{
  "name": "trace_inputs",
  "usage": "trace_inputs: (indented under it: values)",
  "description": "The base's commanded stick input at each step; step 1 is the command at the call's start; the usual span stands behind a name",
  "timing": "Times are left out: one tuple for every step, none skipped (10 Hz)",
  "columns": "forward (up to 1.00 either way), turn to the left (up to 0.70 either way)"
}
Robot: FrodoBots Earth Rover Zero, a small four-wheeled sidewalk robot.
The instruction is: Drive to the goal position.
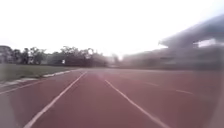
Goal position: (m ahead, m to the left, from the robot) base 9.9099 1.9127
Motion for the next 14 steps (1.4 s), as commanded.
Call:
trace_inputs:
  values:
    - [0.7, 0.0]
    - [0.7, 0.0]
    - [0.7, 0.0]
    - [0.7, 0.0]
    - [0.7, -0.21]
    - [0.7, -0.31]
    - [0.7, -0.31]
    - [0.7, -0.04]
    - [0.7, 0.0]
    - [0.7, 0.0]
    - [0.7, 0.0]
    - [0.7, 0.02]
    - [0.7, 0.02]
    - [0.7, 0.02]
